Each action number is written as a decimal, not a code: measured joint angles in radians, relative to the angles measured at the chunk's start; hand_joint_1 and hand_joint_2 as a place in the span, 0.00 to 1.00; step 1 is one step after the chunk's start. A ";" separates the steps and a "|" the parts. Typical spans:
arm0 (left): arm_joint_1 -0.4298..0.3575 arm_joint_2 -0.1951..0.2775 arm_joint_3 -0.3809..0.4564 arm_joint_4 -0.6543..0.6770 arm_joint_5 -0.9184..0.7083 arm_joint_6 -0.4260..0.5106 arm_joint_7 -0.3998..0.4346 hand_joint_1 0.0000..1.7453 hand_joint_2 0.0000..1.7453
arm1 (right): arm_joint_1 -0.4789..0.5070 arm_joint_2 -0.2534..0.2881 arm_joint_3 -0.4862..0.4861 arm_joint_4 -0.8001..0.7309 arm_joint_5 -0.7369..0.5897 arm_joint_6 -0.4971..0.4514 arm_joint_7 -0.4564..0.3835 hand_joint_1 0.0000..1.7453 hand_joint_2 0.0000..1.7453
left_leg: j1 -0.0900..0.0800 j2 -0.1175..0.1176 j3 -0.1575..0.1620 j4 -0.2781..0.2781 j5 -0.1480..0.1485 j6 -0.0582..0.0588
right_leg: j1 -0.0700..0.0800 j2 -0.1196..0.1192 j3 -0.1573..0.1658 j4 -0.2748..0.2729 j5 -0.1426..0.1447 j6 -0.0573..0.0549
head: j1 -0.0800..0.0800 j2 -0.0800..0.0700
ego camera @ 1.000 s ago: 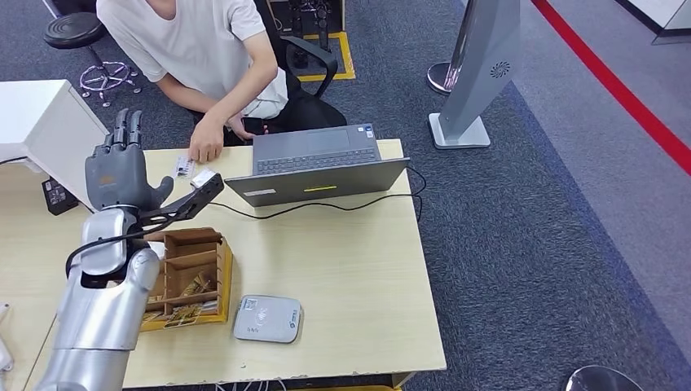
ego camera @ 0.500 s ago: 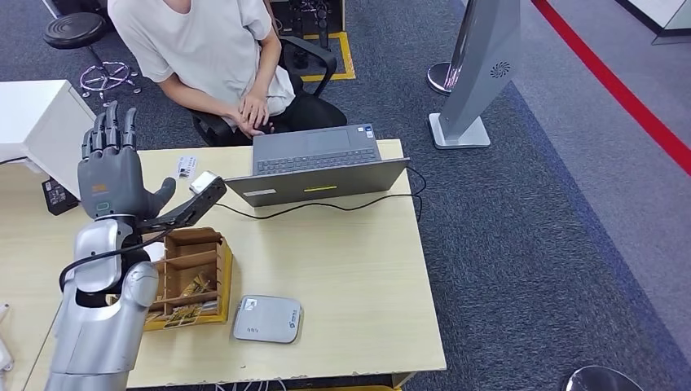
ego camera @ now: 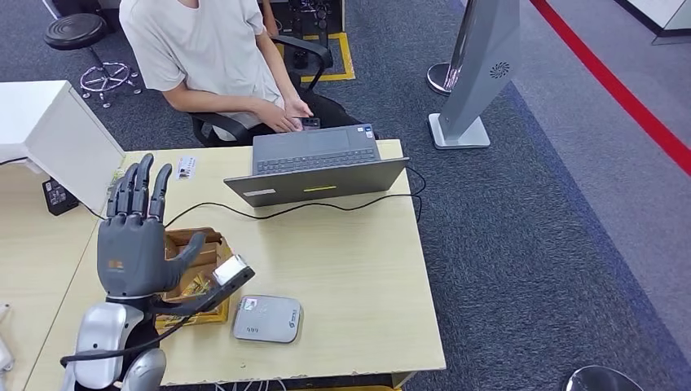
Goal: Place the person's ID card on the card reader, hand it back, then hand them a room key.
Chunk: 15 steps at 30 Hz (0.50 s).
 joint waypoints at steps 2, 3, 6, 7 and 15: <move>0.048 0.021 -0.016 -0.032 -0.004 0.015 0.000 0.00 1.00 | 0.001 0.000 -0.006 -0.001 -0.006 -0.001 -0.004 0.00 1.00 | 0.000 -0.001 0.000 0.000 0.000 0.000 | 0.000 -0.001 0.000 0.000 0.000 0.000 | 0.000 0.000; 0.071 0.031 -0.024 -0.045 -0.007 0.022 -0.001 0.00 1.00 | 0.001 0.000 -0.009 -0.001 -0.008 -0.002 -0.005 0.00 1.00 | 0.000 -0.001 0.000 0.000 0.000 0.000 | 0.000 -0.001 0.000 0.000 0.000 0.000 | 0.000 0.000; 0.140 0.063 -0.044 -0.078 -0.016 0.041 -0.006 0.00 1.00 | 0.002 0.001 -0.019 -0.002 -0.014 -0.006 -0.011 0.00 1.00 | 0.000 -0.001 0.000 0.000 0.000 0.000 | 0.000 -0.001 0.001 0.000 0.000 0.000 | 0.000 0.000; 0.165 0.075 -0.050 -0.087 -0.016 0.044 -0.007 0.00 1.00 | 0.003 0.001 -0.023 -0.002 -0.017 -0.008 -0.015 0.00 1.00 | 0.000 -0.001 0.000 0.000 0.000 0.000 | 0.000 -0.001 0.001 0.000 0.000 0.000 | 0.000 0.000; 0.303 0.142 -0.059 -0.100 0.063 -0.012 0.059 0.00 1.00 | 0.005 0.001 -0.038 -0.002 -0.023 -0.008 -0.038 0.00 1.00 | 0.000 -0.002 0.000 0.000 0.000 0.000 | 0.000 -0.003 0.001 0.000 0.000 0.000 | 0.000 0.000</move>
